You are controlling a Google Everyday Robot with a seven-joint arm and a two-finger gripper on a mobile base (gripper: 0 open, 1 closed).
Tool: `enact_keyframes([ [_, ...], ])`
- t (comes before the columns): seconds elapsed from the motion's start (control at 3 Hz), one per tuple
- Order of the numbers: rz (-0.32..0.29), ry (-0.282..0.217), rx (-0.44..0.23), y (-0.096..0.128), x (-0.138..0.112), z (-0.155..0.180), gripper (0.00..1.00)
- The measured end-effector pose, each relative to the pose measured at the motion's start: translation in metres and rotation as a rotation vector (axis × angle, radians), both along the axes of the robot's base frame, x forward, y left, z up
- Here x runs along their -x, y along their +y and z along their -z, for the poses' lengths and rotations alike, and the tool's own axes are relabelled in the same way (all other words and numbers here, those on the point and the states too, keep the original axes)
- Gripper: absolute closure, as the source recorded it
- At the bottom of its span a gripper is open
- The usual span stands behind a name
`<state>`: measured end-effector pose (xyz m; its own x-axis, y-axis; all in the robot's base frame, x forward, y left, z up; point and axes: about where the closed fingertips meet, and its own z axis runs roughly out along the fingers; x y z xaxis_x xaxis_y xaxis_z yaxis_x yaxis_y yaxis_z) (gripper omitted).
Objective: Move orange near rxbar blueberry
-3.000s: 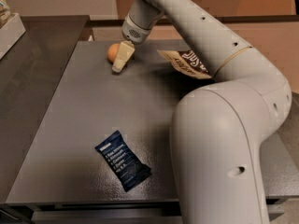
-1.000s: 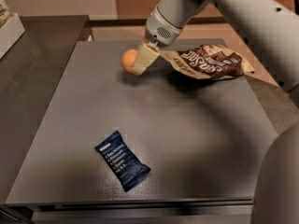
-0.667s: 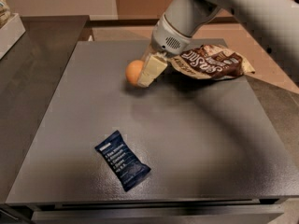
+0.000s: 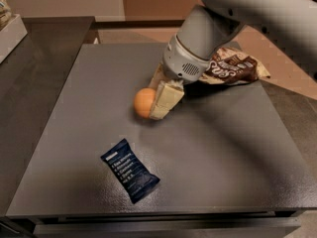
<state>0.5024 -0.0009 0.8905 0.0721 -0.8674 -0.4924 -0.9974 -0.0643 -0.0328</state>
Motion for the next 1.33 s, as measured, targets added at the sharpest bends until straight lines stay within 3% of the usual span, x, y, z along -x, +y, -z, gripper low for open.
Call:
enact_keyframes([
  [0.67,-0.078,0.000,0.006,0.008,0.034,0.017,1.00],
  [1.33,-0.101,-0.001,-0.005,0.016,0.040,0.031,0.59],
])
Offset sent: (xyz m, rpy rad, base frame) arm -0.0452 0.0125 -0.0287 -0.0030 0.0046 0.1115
